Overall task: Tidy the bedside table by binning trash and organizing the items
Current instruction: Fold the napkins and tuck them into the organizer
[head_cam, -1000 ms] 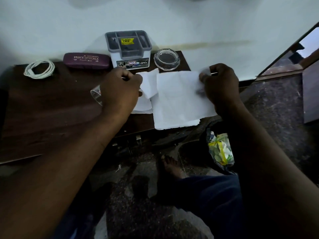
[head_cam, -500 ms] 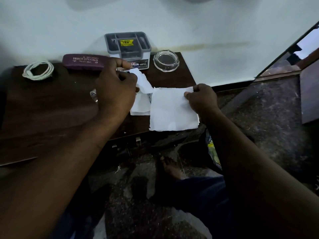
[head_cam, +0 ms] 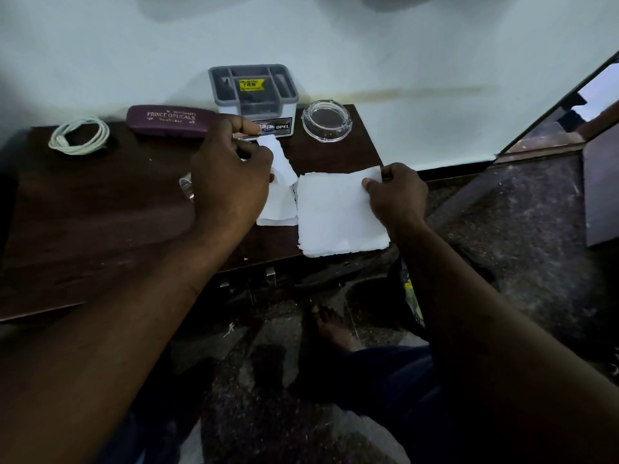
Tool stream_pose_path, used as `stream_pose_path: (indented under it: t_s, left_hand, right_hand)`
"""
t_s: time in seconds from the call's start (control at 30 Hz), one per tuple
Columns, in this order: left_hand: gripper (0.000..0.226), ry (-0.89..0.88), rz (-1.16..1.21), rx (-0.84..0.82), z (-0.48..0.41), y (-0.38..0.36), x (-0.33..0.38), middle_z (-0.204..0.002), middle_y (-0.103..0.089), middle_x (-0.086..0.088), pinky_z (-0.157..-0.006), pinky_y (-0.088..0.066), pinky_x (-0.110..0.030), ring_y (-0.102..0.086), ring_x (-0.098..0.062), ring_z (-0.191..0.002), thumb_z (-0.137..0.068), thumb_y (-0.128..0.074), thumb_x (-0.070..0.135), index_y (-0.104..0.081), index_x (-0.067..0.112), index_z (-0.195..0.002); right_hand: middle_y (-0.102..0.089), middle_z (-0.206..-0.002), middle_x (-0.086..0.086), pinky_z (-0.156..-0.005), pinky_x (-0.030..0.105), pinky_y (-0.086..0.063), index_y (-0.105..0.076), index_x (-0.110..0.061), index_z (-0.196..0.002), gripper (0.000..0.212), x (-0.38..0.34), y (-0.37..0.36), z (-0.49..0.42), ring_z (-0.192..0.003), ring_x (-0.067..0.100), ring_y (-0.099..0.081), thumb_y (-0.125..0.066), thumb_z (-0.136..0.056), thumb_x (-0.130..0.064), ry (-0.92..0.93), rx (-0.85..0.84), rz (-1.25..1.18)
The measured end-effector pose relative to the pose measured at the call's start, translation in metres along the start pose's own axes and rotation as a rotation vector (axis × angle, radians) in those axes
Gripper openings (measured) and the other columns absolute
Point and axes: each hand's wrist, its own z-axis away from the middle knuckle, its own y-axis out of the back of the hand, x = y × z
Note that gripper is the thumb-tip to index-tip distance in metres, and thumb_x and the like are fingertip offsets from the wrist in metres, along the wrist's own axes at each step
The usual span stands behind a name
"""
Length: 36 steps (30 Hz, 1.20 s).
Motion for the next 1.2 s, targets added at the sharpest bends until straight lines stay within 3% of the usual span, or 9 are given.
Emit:
stream_pose_path:
  t_s: [0.37,0.47,0.57,0.67,0.77,0.87,1.0,1.1,1.2]
  left_hand:
    - [0.027,-0.074,-0.044,-0.1,0.007,-0.006,-0.003,-0.079,-0.071,0.008,-0.074,-0.06,-0.051,-0.073,-0.02,-0.073,-0.078,-0.059,0.022,-0.061,0.033,-0.102]
    - [0.028,-0.137,-0.062,-0.143,0.01,-0.009,-0.002,-0.079,-0.07,0.007,-0.075,-0.059,-0.045,-0.071,-0.016,-0.073,-0.082,-0.063,0.019,-0.061,0.03,-0.107]
    - [0.031,-0.177,-0.071,-0.179,0.012,-0.01,-0.002,-0.08,-0.068,0.007,-0.074,-0.058,-0.036,-0.069,-0.009,-0.071,-0.086,-0.071,0.017,-0.059,0.028,-0.112]
    - [0.033,-0.213,-0.083,-0.194,0.013,-0.01,-0.001,-0.076,-0.066,0.007,-0.072,-0.056,-0.029,-0.065,-0.005,-0.07,-0.086,-0.076,0.016,-0.059,0.024,-0.115]
    - [0.038,-0.255,-0.052,-0.24,0.016,-0.012,0.003,-0.075,-0.065,0.003,-0.076,-0.057,-0.033,-0.067,-0.012,-0.073,-0.084,-0.078,0.012,-0.059,0.021,-0.116]
    - [0.042,-0.253,-0.022,-0.275,0.02,-0.014,0.006,-0.075,-0.065,0.004,-0.078,-0.058,-0.033,-0.068,-0.012,-0.075,-0.081,-0.081,0.011,-0.06,0.02,-0.117]
    - [0.045,-0.122,0.099,-0.318,0.02,-0.017,0.006,-0.07,-0.066,0.013,-0.075,-0.058,-0.036,-0.066,-0.008,-0.072,-0.079,-0.084,0.008,-0.06,0.021,-0.115]
    - [0.04,0.108,0.224,-0.321,0.018,-0.019,0.005,-0.071,-0.066,0.012,-0.064,-0.059,-0.03,-0.066,-0.01,-0.07,-0.082,-0.081,0.004,-0.059,0.019,-0.112]
    - [0.035,0.341,0.221,-0.323,0.018,-0.021,0.001,-0.092,-0.072,-0.009,-0.059,-0.059,-0.032,-0.068,-0.022,-0.07,-0.085,-0.077,0.002,-0.06,0.014,-0.114]
  right_hand:
    - [-0.069,-0.119,0.006,-0.087,0.034,-0.045,-0.06,-0.016,-0.119,0.043,-0.024,0.015,0.006,-0.112,0.029,-0.063,-0.073,-0.085,-0.039,0.097,0.1,0.084]
    - [-0.07,-0.107,-0.003,-0.084,0.031,-0.047,-0.066,-0.02,-0.106,0.032,-0.049,0.027,0.017,-0.101,0.02,-0.065,-0.073,-0.084,-0.043,0.189,0.133,0.004]
    - [-0.077,-0.084,-0.003,-0.076,0.031,-0.059,-0.068,-0.018,-0.089,0.031,-0.073,0.031,0.034,-0.078,0.016,-0.076,-0.072,-0.091,-0.049,0.021,-0.168,-0.301]
    - [-0.079,-0.098,0.009,-0.07,0.033,-0.064,-0.067,-0.015,-0.098,0.044,-0.082,0.029,0.044,-0.082,0.025,-0.08,-0.061,-0.097,-0.059,-0.23,-0.533,-0.489]
    - [-0.08,-0.099,0.01,-0.07,0.032,-0.065,-0.071,-0.012,-0.111,0.059,-0.081,0.032,0.041,-0.082,0.025,-0.08,-0.058,-0.094,-0.067,-0.319,-0.599,-0.559]
    - [-0.08,-0.1,0.01,-0.07,0.032,-0.064,-0.072,-0.014,-0.113,0.041,-0.077,0.034,0.037,-0.086,0.027,-0.08,-0.064,-0.098,-0.052,-0.324,-0.592,-0.6]
    - [-0.077,-0.104,0.014,-0.067,0.032,-0.064,-0.064,-0.007,-0.118,0.025,-0.071,0.029,0.032,-0.086,0.028,-0.078,-0.069,-0.094,-0.009,-0.33,-0.521,-0.608]
    - [-0.075,-0.108,0.015,-0.061,0.033,-0.063,-0.067,-0.006,-0.114,0.027,-0.063,0.027,0.024,-0.093,0.031,-0.076,-0.071,-0.087,-0.002,-0.269,-0.416,-0.579]
    - [-0.074,-0.109,0.014,-0.065,0.042,-0.065,-0.072,-0.007,-0.11,0.032,-0.054,0.03,0.016,-0.097,0.035,-0.073,-0.074,-0.078,-0.006,-0.184,-0.333,-0.474]
